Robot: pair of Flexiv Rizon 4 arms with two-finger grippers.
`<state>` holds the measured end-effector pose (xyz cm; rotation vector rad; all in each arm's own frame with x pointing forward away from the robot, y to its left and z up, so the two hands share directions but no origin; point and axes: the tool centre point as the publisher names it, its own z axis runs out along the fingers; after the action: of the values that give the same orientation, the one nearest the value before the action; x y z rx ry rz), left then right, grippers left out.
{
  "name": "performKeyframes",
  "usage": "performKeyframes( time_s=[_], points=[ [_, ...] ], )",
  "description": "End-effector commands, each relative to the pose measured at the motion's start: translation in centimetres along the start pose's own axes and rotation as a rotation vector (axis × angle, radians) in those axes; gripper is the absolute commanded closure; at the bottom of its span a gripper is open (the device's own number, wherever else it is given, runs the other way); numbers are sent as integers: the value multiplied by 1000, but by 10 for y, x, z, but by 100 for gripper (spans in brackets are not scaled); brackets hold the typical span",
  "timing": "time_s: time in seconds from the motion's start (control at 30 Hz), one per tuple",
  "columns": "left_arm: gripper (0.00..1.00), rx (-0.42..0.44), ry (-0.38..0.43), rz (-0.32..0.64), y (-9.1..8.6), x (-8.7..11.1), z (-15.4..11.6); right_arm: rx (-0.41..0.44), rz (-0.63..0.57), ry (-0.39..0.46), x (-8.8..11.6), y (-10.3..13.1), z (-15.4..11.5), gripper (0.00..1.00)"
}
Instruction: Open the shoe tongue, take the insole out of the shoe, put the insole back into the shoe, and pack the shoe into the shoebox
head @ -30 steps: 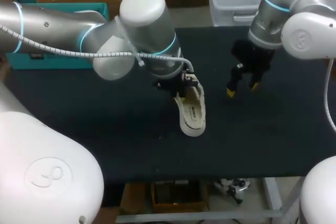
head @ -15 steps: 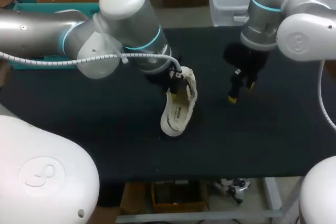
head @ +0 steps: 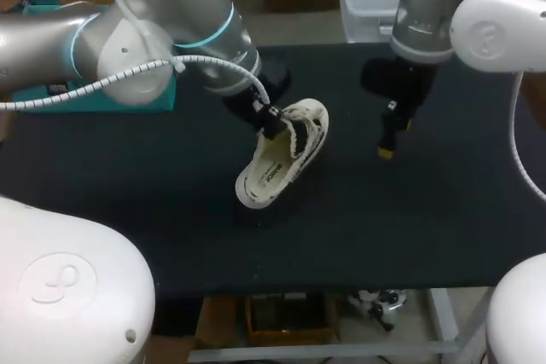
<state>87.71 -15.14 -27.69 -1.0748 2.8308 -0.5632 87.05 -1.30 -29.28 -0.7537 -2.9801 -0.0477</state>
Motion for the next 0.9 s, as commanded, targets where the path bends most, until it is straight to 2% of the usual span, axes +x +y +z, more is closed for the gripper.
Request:
performKeyframes(
  time_s=[0.03, 0.17, 0.3, 0.43, 0.7, 0.9],
  points=[
    [100, -16, 12, 56, 1, -3, -17, 7, -44, -18, 6, -1, 1, 0],
    [100, -33, 17, 124, 4, -10, -25, 44, -123, -25, 6, -1, 1, 0],
    [100, -37, 29, 192, 9, -19, -35, 44, -123, -25, 6, -1, 1, 0],
    [100, -39, 24, 310, 13, -31, -56, 44, -123, -25, 6, -1, 1, 0],
    [100, -33, 34, 515, 24, -82, -101, 44, -123, -25, 6, -1, 1, 0],
    [100, -3, 60, 573, 39, -121, -132, 44, -123, -25, 6, -1, 1, 0]
  ],
)
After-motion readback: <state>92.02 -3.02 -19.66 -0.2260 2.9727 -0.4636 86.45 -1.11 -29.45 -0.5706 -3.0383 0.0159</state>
